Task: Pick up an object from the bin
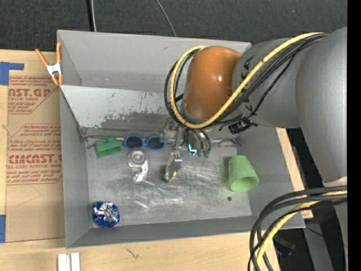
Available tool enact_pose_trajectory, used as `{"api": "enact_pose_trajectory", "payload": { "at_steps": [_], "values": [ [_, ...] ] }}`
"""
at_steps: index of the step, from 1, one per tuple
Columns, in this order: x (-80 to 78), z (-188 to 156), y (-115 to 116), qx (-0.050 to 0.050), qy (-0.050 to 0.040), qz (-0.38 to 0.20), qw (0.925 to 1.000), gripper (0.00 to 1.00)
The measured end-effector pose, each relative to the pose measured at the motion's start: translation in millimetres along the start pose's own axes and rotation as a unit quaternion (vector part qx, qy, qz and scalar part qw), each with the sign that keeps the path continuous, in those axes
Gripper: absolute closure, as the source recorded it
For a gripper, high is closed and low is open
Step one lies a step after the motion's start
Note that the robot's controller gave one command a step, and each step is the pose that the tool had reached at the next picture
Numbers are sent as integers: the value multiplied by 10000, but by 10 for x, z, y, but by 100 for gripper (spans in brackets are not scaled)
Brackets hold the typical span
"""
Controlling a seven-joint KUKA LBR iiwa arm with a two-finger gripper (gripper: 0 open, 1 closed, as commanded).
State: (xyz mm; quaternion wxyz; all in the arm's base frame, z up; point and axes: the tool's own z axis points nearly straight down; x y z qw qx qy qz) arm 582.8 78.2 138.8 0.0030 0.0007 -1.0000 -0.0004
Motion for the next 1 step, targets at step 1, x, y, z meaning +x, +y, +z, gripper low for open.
{"api": "enact_pose_trajectory", "payload": {
  "at_steps": [1],
  "values": [
    [323,497,399,2,-128,-264,9996,0]
  ]
}}
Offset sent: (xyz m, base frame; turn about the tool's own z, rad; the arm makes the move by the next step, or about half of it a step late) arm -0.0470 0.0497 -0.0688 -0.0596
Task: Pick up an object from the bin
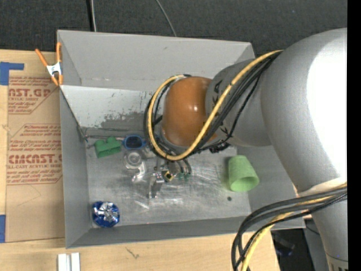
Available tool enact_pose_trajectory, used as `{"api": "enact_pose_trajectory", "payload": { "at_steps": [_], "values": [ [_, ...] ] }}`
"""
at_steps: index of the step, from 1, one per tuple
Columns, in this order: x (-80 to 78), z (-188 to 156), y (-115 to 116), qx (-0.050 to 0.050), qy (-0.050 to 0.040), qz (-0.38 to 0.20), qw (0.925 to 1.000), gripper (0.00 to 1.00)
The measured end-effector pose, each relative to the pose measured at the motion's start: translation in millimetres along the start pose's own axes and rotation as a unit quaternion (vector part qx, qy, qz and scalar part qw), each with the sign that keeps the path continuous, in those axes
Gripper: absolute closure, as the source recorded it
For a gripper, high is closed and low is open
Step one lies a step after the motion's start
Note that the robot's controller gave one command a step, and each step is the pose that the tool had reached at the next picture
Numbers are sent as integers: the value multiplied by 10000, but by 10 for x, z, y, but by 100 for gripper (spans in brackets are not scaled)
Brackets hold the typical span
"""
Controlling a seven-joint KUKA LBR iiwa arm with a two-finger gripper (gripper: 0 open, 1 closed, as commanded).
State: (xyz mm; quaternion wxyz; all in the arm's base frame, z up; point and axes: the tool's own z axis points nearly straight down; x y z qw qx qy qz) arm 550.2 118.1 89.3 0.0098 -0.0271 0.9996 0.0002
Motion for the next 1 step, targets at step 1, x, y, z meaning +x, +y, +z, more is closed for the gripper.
{"api": "enact_pose_trajectory", "payload": {
  "at_steps": [1],
  "values": [
    [2,9,20,-10,-6,-8,10000,100]
  ]
}}
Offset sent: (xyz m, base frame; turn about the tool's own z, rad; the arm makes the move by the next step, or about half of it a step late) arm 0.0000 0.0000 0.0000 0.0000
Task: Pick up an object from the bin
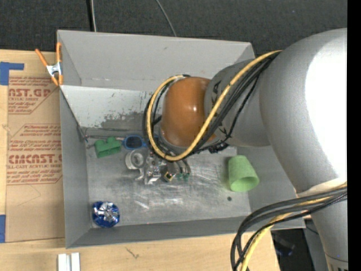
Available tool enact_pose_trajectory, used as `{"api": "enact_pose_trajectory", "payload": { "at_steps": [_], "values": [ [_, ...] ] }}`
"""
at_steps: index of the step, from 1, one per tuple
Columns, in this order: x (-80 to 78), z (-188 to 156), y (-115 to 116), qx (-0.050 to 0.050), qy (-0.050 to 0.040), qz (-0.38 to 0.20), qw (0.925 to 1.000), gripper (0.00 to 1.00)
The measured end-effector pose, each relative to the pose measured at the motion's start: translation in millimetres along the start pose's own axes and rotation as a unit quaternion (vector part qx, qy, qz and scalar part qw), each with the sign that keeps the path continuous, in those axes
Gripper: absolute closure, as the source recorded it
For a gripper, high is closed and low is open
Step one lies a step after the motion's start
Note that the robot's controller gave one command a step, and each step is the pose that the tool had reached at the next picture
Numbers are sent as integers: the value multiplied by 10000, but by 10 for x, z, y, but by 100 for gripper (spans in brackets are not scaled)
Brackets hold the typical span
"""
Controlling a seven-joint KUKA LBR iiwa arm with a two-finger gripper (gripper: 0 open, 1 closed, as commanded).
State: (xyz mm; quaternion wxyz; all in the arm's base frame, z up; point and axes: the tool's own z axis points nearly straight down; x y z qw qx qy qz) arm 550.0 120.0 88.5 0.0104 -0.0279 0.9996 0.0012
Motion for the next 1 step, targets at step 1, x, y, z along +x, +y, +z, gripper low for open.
{"api": "enact_pose_trajectory", "payload": {
  "at_steps": [1],
  "values": [
    [-142,82,-8,-13,32,-2473,9689,100]
  ]
}}
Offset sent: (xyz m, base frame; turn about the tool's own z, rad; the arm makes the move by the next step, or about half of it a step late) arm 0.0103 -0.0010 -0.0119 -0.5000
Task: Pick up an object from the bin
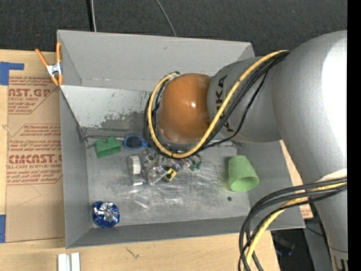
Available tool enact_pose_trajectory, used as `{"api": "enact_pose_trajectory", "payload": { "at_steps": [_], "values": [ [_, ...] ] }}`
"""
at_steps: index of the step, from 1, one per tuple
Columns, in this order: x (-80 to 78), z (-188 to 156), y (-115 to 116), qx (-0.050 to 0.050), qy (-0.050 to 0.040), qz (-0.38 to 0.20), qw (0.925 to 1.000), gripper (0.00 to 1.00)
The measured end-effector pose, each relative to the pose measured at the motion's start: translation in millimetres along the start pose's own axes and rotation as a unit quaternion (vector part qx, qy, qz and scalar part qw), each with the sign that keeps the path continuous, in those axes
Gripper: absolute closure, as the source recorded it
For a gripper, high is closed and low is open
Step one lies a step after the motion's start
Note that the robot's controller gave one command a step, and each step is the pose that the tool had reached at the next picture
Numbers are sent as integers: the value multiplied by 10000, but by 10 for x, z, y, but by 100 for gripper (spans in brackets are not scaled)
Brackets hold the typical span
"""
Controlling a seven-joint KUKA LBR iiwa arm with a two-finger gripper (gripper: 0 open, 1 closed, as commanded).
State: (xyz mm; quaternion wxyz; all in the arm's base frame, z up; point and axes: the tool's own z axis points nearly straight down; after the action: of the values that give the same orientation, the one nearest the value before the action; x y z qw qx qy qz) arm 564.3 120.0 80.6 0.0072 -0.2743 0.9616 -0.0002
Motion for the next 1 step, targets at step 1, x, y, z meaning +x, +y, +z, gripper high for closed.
{"api": "enact_pose_trajectory", "payload": {
  "at_steps": [1],
  "values": [
    [95,-1053,-329,-27,29,-3539,9353,100]
  ]
}}
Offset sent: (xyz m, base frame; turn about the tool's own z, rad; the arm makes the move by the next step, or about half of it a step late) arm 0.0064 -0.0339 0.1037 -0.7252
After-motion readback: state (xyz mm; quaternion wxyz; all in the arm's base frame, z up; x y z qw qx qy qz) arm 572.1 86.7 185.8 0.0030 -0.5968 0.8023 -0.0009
